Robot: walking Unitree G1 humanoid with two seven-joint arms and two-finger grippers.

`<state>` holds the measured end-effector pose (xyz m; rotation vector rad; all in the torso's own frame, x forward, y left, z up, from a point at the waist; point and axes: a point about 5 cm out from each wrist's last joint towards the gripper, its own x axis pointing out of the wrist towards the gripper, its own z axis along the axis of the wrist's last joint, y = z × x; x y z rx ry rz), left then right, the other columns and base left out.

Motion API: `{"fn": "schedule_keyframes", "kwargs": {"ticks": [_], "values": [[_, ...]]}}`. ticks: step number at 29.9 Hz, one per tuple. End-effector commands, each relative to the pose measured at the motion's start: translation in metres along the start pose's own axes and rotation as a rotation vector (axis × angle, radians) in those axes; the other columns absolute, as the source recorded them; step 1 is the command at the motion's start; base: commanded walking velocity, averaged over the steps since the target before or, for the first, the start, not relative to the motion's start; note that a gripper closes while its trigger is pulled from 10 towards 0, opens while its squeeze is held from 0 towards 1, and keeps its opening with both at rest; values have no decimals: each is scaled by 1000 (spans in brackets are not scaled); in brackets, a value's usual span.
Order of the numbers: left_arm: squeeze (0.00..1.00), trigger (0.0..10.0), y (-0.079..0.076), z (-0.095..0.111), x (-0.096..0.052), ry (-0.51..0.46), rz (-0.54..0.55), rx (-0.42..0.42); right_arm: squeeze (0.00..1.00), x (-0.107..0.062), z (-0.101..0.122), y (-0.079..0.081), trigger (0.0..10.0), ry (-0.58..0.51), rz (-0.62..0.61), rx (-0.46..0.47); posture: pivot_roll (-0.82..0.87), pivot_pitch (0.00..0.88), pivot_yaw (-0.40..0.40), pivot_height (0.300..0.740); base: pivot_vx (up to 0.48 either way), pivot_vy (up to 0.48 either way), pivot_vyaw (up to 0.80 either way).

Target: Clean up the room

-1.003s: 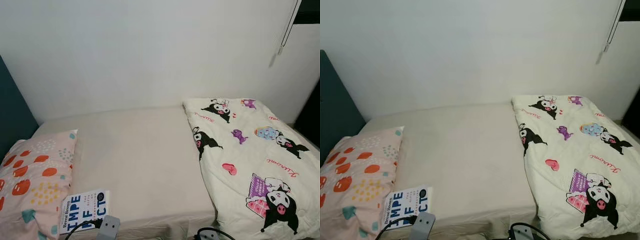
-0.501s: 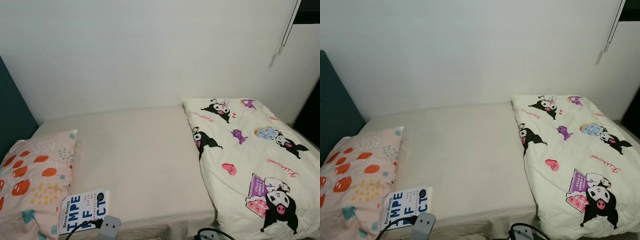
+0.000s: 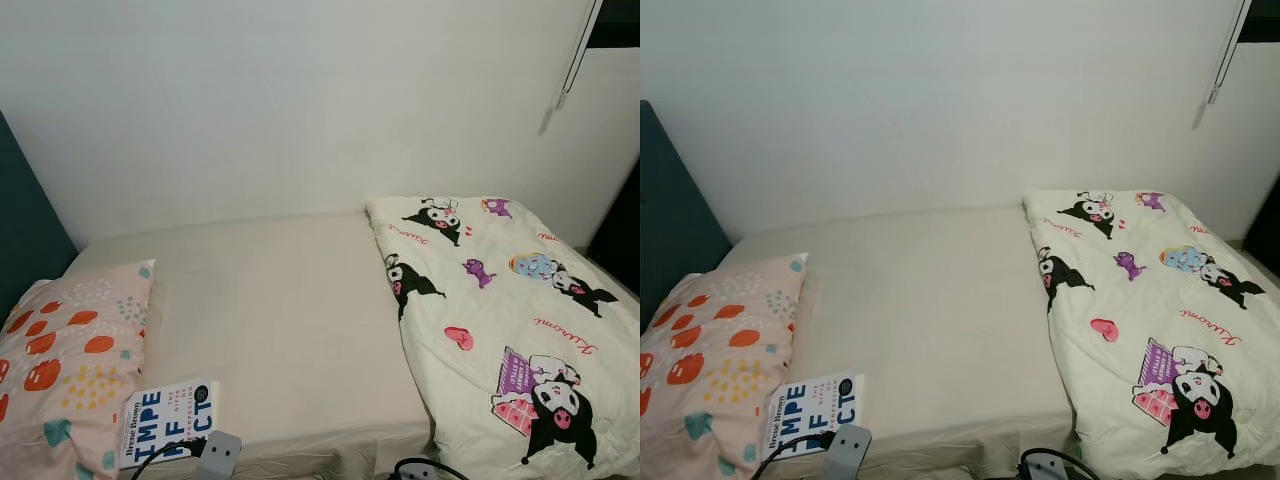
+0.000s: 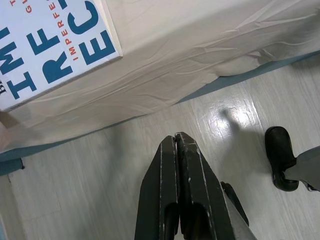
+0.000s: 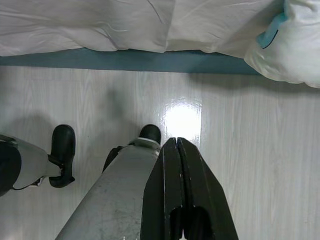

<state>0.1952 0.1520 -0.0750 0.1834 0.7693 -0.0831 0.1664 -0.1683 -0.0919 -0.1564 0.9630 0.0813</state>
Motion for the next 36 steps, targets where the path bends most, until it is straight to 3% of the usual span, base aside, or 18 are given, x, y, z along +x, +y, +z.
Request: {"fn": "schedule_keyframes", "kwargs": {"ticks": [1, 36], "values": [[0, 10000, -3, -6, -2, 20, -8, 5, 0, -1, -5, 2, 10000, 25, -1, -12, 16, 0, 6, 740, 0, 0, 0], [0, 10000, -4, -6, -2, 21, -7, 3, 0, -2, -16, 0, 10000, 86, -1, -63, 13, 0, 6, 740, 0, 0, 0]]}}
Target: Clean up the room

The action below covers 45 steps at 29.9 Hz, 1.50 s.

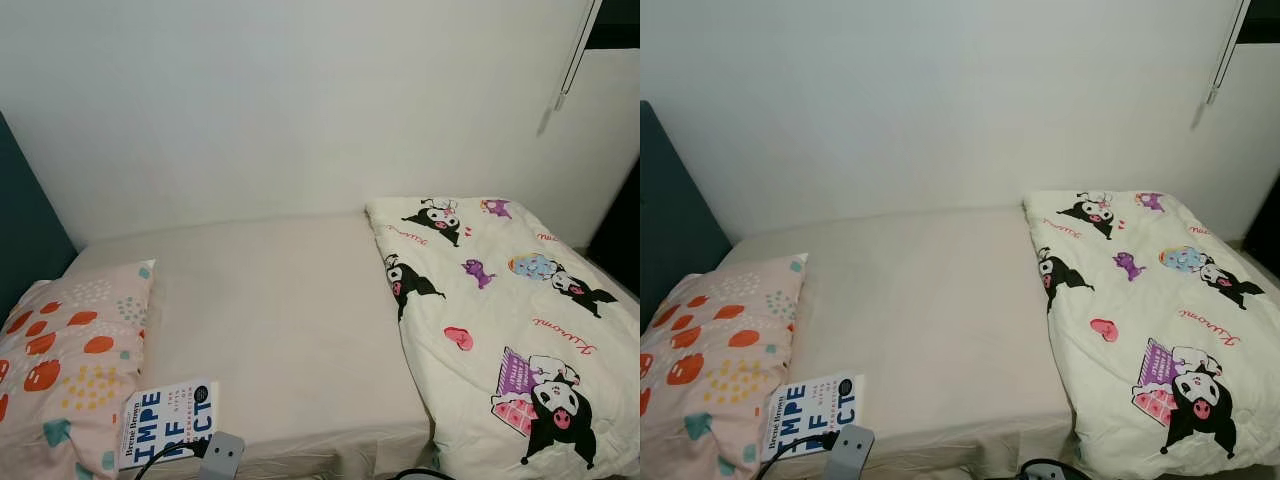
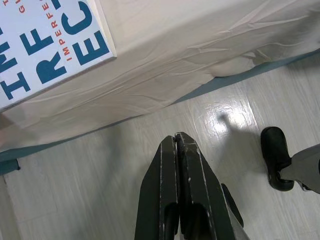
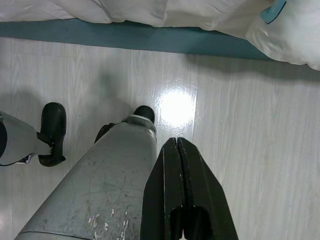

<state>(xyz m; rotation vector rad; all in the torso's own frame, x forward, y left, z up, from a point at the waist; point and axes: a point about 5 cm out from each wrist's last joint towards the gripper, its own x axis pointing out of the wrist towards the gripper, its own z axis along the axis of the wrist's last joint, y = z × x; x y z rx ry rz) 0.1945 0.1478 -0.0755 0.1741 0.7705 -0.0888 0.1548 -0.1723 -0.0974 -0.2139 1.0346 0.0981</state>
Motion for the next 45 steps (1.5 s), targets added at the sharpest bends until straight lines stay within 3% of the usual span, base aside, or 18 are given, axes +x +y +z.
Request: {"fn": "schedule_keyframes", "kwargs": {"ticks": [1, 45], "values": [[0, 10000, 0, -6, -1, 21, 1, 9, 0, 0, -2, 2, 10000, 12, 4, -10, 13, 0, 6, 740, 0, 0, 0], [0, 10000, 0, -5, -1, 16, 1, 10, 0, 0, -4, 2, 10000, 15, 6, -44, 20, 0, 2, 740, 0, 0, 0]]}}
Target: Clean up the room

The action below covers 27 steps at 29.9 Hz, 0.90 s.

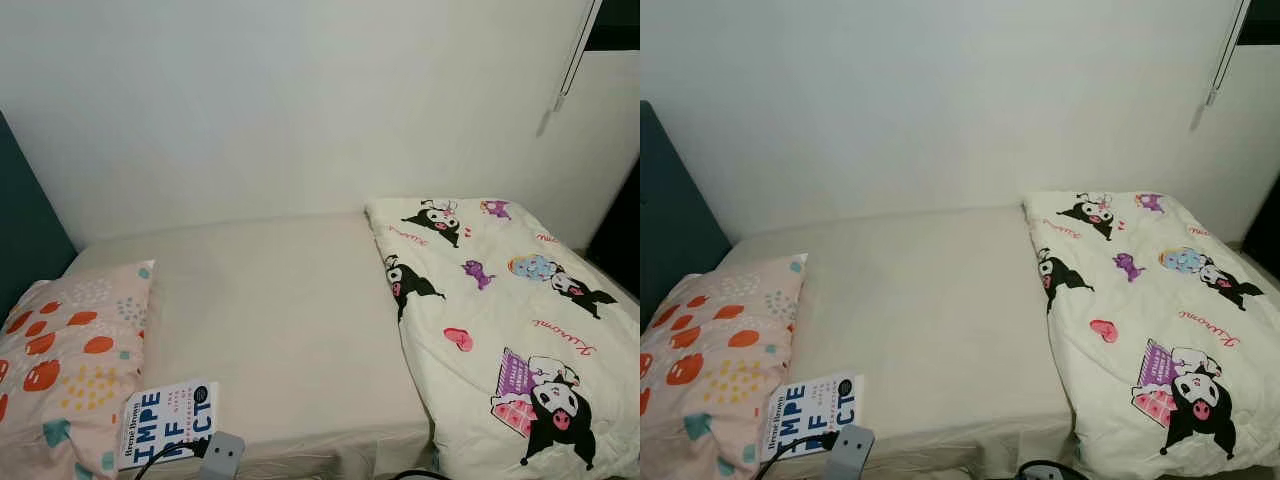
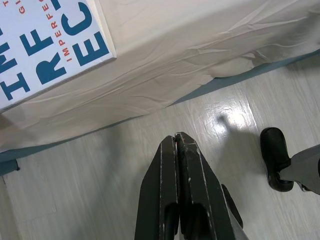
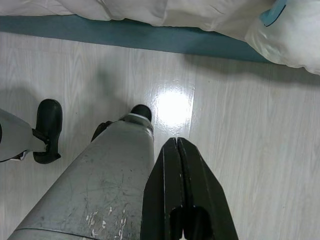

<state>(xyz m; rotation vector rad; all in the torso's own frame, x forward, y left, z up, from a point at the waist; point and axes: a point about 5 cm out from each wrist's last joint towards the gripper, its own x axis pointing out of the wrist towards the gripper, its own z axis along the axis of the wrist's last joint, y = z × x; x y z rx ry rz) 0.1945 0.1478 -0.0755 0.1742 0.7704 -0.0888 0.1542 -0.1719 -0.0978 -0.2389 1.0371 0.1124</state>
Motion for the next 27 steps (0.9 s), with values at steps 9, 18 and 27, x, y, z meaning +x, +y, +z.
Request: {"fn": "schedule_keyframes", "kwargs": {"ticks": [9, 18, 27], "values": [[0, 10000, -1, -6, -2, 17, 0, 9, 0, -1, -4, 2, 10000, 13, 5, -20, 18, 0, 3, 740, 0, 0, 0], [0, 10000, 0, -7, -2, 19, -1, 13, 0, -1, -4, 2, 10000, 13, 6, -26, 20, 0, 4, 740, 0, 0, 0], [0, 10000, 1, -9, -3, 24, 1, 15, 0, -1, -5, 3, 10000, 14, 6, -34, 19, 0, 2, 740, 0, 0, 0]]}}
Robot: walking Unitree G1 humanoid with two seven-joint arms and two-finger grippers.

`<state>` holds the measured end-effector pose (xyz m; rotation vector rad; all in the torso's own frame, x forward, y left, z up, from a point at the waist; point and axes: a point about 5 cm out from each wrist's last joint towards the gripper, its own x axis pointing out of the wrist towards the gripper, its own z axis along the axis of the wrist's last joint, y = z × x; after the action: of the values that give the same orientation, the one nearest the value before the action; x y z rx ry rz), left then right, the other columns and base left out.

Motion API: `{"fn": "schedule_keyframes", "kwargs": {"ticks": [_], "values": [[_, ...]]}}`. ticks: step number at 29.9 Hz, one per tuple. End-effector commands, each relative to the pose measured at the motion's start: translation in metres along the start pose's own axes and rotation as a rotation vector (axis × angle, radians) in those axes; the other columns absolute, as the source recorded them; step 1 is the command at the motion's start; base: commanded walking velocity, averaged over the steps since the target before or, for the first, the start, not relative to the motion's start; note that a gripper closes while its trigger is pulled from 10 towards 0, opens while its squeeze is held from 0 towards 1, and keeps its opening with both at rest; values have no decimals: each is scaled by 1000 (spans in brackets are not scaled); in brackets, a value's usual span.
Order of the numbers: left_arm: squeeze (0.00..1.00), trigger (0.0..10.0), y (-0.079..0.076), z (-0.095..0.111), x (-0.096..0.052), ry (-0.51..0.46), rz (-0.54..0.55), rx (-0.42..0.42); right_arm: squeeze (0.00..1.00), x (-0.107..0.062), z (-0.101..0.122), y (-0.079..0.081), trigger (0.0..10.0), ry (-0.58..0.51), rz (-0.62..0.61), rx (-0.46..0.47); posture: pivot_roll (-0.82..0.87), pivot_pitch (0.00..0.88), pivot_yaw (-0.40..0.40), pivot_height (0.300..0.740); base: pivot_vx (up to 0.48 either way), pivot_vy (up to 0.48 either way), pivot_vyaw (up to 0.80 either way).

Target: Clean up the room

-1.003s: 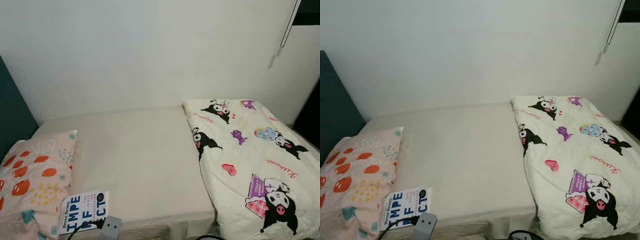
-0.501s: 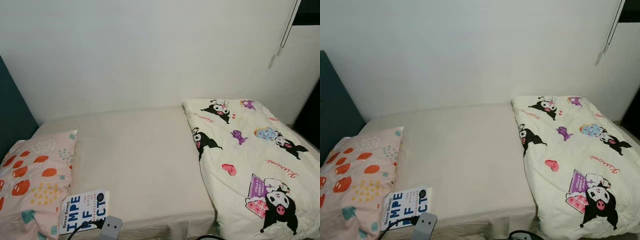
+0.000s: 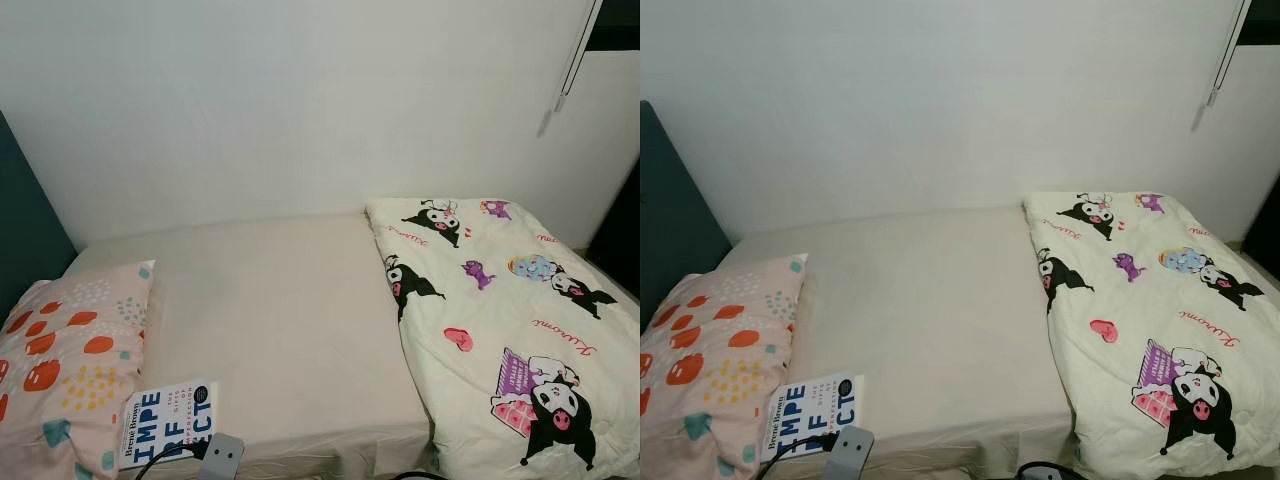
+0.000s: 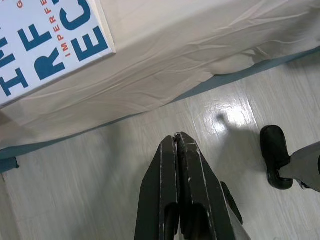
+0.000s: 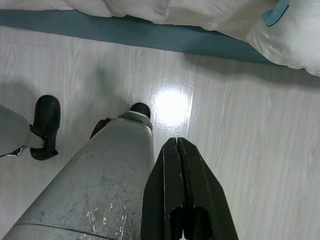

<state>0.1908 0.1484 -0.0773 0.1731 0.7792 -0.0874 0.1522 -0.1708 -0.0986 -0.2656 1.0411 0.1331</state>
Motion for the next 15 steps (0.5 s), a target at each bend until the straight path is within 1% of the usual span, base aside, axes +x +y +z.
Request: {"fn": "schedule_keyframes", "kwargs": {"ticks": [1, 15], "values": [[0, 10000, 1, -5, -2, 15, 1, 17, 0, 0, -3, 2, 10000, 9, 1, -2, 19, 0, 2, 740, 0, 0, 0], [0, 10000, 1, -5, -1, 14, -3, 19, 0, 0, -2, 0, 10000, 9, -5, -11, 16, 0, 3, 740, 0, 0, 0]]}}
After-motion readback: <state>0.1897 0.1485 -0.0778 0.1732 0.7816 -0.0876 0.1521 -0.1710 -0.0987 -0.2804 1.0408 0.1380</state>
